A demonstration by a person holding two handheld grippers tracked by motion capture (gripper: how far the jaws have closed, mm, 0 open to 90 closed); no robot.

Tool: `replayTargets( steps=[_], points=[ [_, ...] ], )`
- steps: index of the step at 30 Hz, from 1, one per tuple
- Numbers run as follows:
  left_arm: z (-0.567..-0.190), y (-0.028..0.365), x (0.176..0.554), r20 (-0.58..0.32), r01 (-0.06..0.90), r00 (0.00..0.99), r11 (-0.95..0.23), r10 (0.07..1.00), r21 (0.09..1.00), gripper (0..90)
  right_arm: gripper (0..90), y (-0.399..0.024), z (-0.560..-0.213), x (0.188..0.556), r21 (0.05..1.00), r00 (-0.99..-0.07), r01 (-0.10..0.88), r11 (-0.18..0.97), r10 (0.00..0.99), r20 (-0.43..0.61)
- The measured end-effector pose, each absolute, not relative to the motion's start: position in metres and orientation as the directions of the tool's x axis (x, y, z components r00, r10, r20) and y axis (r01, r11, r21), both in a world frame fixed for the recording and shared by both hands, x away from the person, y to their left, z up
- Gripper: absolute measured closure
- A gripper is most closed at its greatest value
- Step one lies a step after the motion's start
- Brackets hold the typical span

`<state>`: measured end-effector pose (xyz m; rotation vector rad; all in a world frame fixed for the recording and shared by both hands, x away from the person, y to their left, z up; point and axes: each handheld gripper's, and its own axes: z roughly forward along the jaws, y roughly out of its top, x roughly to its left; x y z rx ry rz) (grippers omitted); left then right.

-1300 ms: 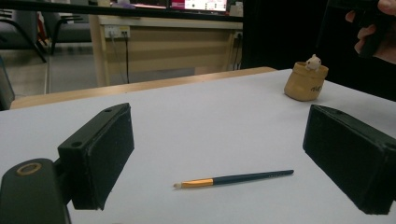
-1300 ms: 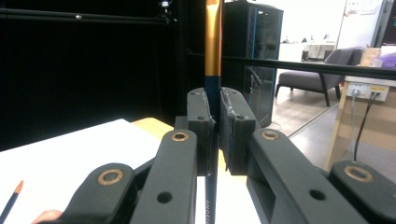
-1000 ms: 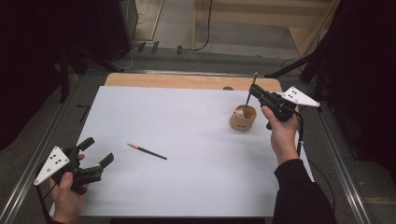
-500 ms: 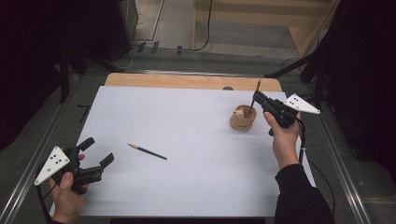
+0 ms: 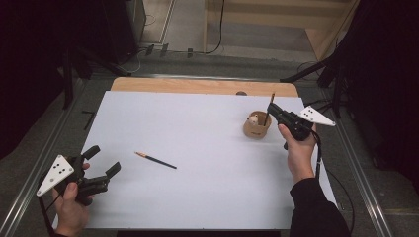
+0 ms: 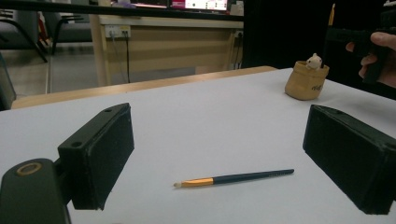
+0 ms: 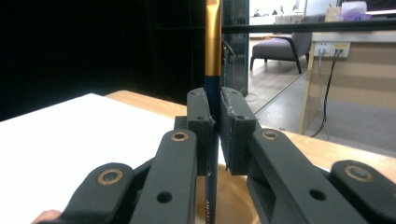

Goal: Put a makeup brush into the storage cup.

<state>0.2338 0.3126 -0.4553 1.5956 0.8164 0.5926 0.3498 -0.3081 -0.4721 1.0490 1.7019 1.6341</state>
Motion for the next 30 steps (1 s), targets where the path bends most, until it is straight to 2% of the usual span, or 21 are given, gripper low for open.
replayTargets(
  steps=[14,21,25,29,30],
  points=[
    [-0.455,0.311,0.234,-0.064,0.182,0.626,-0.066,0.778,0.981,9.4,83.4,-0.308,-0.487,0.348,0.975,-0.513,0.218,-0.041,0.845,0.15],
    [-0.455,0.312,0.234,-0.062,0.182,0.624,-0.068,0.779,0.981,9.4,64.6,-0.307,-0.484,0.345,0.968,-0.522,0.242,-0.068,0.832,0.189],
    [-0.455,0.312,0.234,-0.062,0.182,0.624,-0.068,0.779,0.981,9.3,60.3,-0.305,-0.477,0.338,0.954,-0.544,0.28,-0.107,0.801,0.249],
    [-0.455,0.312,0.233,-0.061,0.18,0.625,-0.068,0.779,0.981,9.4,58.3,-0.304,-0.472,0.329,0.951,-0.563,0.294,-0.099,0.786,0.256],
    [-0.455,0.312,0.233,-0.06,0.18,0.626,-0.069,0.778,0.981,9.4,55.1,-0.304,-0.471,0.327,0.952,-0.564,0.292,-0.092,0.787,0.249]
  ],
)
